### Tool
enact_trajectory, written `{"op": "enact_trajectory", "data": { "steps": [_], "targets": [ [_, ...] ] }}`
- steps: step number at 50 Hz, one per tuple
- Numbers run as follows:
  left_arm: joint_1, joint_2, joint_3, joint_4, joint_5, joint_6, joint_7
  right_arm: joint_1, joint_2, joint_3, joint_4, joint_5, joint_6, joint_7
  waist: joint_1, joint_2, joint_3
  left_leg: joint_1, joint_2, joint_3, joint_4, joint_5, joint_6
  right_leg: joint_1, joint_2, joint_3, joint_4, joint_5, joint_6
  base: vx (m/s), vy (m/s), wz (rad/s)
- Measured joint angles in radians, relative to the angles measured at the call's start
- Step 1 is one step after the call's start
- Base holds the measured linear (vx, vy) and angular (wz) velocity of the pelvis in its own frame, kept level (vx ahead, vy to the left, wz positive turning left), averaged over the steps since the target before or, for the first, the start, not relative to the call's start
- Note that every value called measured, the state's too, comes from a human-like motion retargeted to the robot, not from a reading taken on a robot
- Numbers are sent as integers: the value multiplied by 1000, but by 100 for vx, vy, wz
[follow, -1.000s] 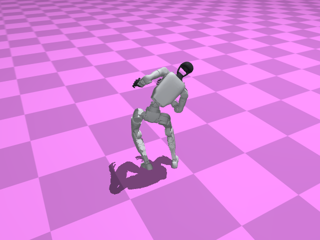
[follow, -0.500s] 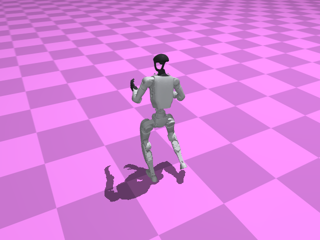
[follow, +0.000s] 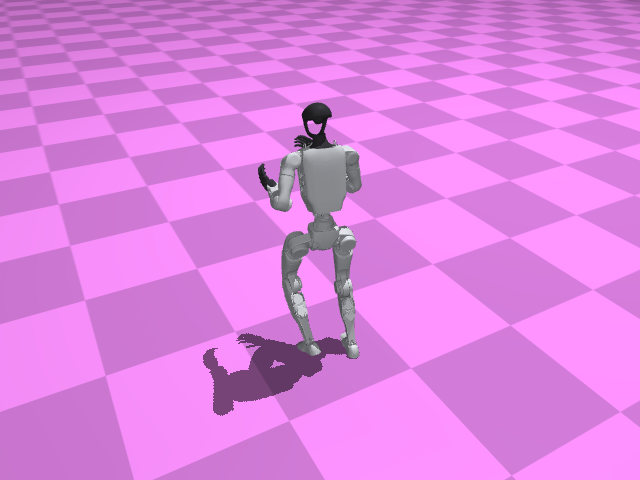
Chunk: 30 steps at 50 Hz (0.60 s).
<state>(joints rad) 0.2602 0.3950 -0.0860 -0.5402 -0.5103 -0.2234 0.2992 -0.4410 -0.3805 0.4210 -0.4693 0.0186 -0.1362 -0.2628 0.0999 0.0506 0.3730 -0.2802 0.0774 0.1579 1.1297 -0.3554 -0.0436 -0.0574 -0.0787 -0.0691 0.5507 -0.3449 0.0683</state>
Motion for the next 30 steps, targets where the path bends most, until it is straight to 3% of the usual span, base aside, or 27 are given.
{"op": "enact_trajectory", "data": {
  "steps": [3, 5, 8, 10, 13, 15, 17, 20, 23, 26, 28, 30],
  "targets": [
    [123, 86, 32, -49, -9, -25, -18, 17, 59, -4, -77, 53, -19, 10, 64, -68, -93, 5, -15, 48, -401, 60, 9, 83, -40, -37, -171, 120, 84, 87, 20, 48],
    [153, 128, 50, -67, 11, -34, -23, 68, 70, 2, -103, 64, -30, 24, 93, -97, -140, 55, -17, 108, -699, 124, 1, 131, -49, -65, -250, 209, 105, 87, 24, 63],
    [128, 139, 74, -79, 58, -15, -13, 159, 46, 30, -90, 34, -20, 72, 101, -90, -155, 138, -14, 134, -916, 211, -17, 181, -23, -62, -231, 280, 49, 84, 28, 49],
    [43, 126, 65, -61, 96, 15, 11, 221, 18, 49, -54, 22, -5, 86, 92, -81, -131, 171, -13, 110, -880, 185, 12, 162, -20, -56, -84, 232, -22, 76, 27, 50],
    [-222, 112, -15, 24, 172, 54, 64, 311, -14, 52, 26, 36, 7, 48, 68, -102, -67, 148, -27, 83, -665, 28, 62, 19, -75, -72, 271, 47, -119, 67, 22, 66],
    [-439, 109, -79, 81, 235, 61, 104, 372, -33, 22, 47, 55, 0, 36, 32, -122, -36, 128, -45, 66, -566, -47, 63, -86, -103, -82, 413, -38, -143, 67, 17, 95],
    [-616, 102, -109, 98, 290, 51, 135, 444, -66, -30, 6, 100, -25, 61, -29, -121, -38, 152, -58, 40, -571, -67, 40, -158, -102, -109, 407, -61, -129, 75, 14, 97],
    [-768, 89, -99, 79, 338, 23, 179, 537, -145, -104, -86, 192, -58, 116, -137, -91, -77, 234, -63, -2, -674, -7, -2, -202, -72, -184, 197, -7, -58, 85, 8, 63],
    [-775, 59, -89, 51, 328, -2, 229, 589, -201, -134, -122, 235, -58, 137, -228, -69, -123, 322, -85, -39, -758, 144, -36, -164, -40, -261, -162, 153, 54, 94, 0, 34],
    [-685, 31, -93, 20, 294, -1, 212, 587, -200, -121, -112, 192, -31, 142, -280, -86, -145, 357, -136, -70, -685, 293, -32, -107, -13, -174, -399, 296, 141, 96, -5, 20],
    [-603, 26, -90, 10, 281, 12, 169, 539, -185, -92, -89, 153, -22, 126, -277, -88, -140, 304, -154, -76, -492, 313, -14, -78, 2, -80, -415, 342, 119, 90, -5, -30],
    [-506, 28, -86, 26, 259, 14, 140, 447, -169, -50, -54, 148, -35, 79, -248, -56, -110, 212, -132, -75, -239, 254, -4, -71, 28, -41, -309, 270, 27, 86, -2, -70]
  ]
}}
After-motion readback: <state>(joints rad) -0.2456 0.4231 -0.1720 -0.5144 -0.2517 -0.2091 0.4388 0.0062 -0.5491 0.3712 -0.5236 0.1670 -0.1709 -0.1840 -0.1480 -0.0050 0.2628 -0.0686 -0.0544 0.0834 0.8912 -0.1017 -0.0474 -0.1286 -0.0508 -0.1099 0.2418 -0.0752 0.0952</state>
